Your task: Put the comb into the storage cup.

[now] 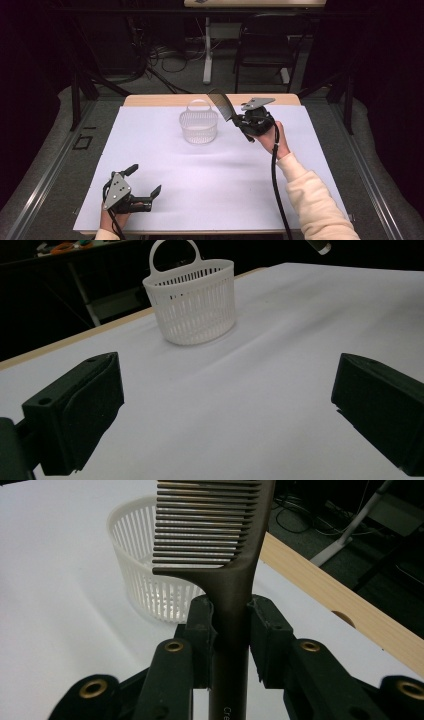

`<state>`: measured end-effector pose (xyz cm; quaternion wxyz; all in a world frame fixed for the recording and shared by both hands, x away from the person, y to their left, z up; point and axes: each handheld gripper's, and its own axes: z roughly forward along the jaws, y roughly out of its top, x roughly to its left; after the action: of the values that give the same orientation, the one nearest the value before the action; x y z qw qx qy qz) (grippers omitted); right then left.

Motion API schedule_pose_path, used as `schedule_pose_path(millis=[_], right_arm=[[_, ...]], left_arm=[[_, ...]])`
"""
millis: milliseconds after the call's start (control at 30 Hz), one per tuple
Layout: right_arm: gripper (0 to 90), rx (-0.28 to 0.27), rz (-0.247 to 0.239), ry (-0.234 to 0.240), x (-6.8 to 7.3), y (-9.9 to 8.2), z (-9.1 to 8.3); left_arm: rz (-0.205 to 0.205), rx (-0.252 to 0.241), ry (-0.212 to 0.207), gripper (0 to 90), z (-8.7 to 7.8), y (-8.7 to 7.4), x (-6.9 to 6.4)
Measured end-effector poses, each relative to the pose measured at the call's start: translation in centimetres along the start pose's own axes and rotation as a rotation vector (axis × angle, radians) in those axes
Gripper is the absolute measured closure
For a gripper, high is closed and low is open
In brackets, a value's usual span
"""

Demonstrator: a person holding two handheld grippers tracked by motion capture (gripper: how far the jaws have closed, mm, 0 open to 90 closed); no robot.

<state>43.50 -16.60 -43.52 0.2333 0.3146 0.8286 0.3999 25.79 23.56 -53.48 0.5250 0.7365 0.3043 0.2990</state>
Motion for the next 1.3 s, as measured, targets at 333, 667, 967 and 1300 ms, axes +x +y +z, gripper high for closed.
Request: schedule_pose_path(millis=[333,667,967,1300], right_arm=[[72.6,-0.002,-0.015,-0.008,0.1,0.9,0.1],[72.6,-0.014,-0.017,-0.007,-0.1,1.4,0.7],[72.6,-0.036,-0.038,0.000,0.6,2.9,0.9],[72.6,-0.042,-0.039,-0.003,0.8,3.4,1.6]], left_arm=[[0.001,-0.003,-0.004,0.3,0.1,0.0,0.0],[-0.002,-0.002,-0.008,0.3,0.4,0.1,0.1],[-0.001,-0.013,-0.009,0.2,0.3,0.1,0.1],[0.000,-0.015,-0.012,0.2,0.5,0.2,0.1]])
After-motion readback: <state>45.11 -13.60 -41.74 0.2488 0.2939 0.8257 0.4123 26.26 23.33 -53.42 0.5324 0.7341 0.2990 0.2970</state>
